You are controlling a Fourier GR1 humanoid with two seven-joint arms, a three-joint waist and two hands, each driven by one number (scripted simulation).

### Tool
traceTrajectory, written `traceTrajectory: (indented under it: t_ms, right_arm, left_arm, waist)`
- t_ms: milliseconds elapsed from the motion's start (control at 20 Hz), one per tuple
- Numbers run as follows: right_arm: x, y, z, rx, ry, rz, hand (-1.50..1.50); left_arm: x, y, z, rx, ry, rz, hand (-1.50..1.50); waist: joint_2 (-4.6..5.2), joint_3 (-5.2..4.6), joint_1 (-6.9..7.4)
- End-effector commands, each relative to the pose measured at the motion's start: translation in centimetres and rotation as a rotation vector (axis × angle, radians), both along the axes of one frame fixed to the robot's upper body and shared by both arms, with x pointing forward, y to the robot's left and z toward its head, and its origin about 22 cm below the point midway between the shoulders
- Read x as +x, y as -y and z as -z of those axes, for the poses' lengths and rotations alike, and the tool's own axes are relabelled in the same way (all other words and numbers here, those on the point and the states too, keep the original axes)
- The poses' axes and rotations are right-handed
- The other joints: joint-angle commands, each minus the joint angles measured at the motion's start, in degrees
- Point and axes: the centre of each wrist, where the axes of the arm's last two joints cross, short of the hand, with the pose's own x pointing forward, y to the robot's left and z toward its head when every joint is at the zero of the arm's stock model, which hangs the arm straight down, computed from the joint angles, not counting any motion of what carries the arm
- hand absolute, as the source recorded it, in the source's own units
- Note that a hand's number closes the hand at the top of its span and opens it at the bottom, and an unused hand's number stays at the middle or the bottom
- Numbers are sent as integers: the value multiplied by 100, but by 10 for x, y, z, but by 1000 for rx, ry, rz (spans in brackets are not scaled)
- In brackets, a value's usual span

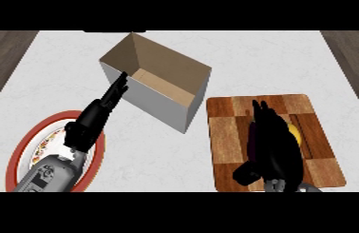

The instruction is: Pick the eggplant from the cutting board and place it in the cardboard box

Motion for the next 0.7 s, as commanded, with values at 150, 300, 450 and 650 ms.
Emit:
traceTrajectory:
  t_ms: [150, 300, 450, 650]
  right_arm:
    - [18, -31, 3, -72, -128, 161, -150]
    - [22, -33, 7, -84, -167, 178, -150]
    - [33, -18, 28, -76, -193, 207, -150]
    - [34, -9, 27, -82, -210, 203, -150]
  left_arm:
    - [3, 7, 5, -3, -23, -9, 0]
    - [4, 17, 8, -6, -9, 8, 0]
    - [7, 2, 5, 11, 6, 19, 0]
    - [3, 11, 14, 9, -6, 5, 0]
  waist:
    - [20, 11, 23]
    - [22, 9, -6]
    - [28, 13, -6]
    - [19, 15, -23]
